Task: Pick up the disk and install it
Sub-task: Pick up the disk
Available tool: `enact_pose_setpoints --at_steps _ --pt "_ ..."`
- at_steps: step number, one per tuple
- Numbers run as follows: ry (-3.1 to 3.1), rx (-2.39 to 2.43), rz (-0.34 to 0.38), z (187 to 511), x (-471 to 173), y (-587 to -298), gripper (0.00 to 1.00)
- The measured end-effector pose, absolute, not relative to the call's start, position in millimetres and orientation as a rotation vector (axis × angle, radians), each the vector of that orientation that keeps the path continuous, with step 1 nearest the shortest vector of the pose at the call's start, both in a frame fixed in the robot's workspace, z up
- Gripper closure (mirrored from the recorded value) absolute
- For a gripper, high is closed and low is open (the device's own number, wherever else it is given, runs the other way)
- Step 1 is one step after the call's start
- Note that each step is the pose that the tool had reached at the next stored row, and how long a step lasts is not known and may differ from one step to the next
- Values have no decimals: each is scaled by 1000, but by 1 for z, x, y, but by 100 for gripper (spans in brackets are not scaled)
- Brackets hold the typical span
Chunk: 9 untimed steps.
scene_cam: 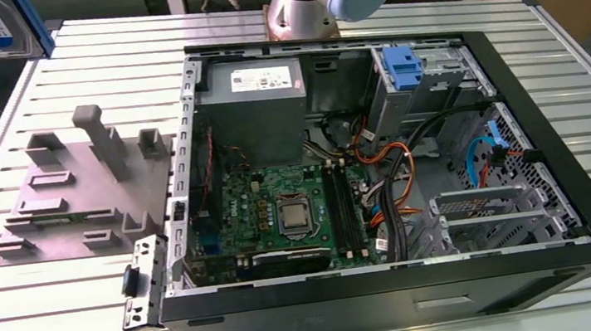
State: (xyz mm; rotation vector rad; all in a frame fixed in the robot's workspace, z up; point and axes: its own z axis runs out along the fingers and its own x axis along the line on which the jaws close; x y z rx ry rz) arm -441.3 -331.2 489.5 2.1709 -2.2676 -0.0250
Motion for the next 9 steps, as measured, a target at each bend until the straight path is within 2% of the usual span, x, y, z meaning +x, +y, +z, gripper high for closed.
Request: enact_pose_setpoints --at_steps 9 --pt "-2268 2171 -25 492 -441 -331 64"
